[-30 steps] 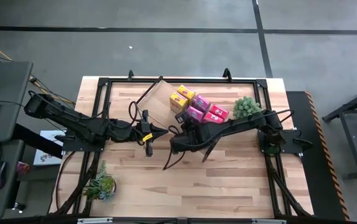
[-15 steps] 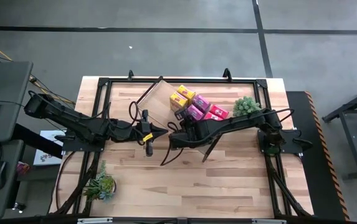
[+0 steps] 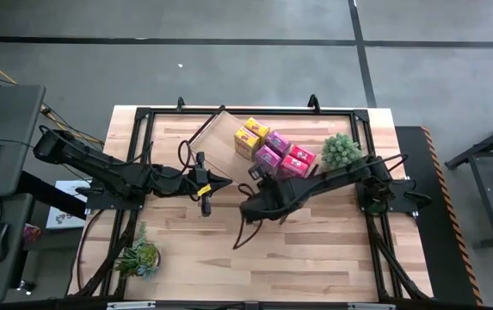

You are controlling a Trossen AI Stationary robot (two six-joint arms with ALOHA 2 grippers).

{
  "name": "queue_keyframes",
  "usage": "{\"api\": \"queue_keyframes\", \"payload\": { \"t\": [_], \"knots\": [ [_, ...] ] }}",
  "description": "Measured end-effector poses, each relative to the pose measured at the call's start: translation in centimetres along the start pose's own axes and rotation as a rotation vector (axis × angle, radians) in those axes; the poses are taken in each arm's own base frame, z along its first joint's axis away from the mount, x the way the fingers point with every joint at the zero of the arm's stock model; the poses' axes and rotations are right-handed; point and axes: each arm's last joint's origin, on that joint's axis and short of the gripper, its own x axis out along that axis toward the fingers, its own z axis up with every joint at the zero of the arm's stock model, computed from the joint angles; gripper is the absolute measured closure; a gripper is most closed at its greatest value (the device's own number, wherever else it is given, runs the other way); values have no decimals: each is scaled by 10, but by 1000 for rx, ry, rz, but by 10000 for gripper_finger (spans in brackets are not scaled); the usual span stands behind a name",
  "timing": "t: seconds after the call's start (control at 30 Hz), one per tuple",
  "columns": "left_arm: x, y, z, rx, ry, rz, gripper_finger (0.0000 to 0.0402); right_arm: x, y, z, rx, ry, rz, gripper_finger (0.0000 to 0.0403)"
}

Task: Stack cereal on shelf
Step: Put the purple cereal box on the shelf, then return to Home Position

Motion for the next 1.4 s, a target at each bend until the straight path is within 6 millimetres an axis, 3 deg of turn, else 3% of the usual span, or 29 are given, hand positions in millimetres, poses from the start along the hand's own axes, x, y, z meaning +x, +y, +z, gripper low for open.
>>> {"api": "queue_keyframes", "payload": {
  "t": [0.73,1.03,1.13,1.23,1.4],
  "knots": [
    [0,0,0,0,0,0,401,14,-15,-17,63,113,4,403],
    [0,0,0,0,0,1,402,13,-16,-15,80,89,6,403],
    [0,0,0,24,0,0,402,2,-20,-12,110,37,-3,403],
    [-2,-1,2,56,-7,-7,402,-22,-28,-16,200,-50,5,403],
    [-12,-5,8,83,-40,-35,401,-77,-38,-45,366,-251,60,403]
  ]
}}
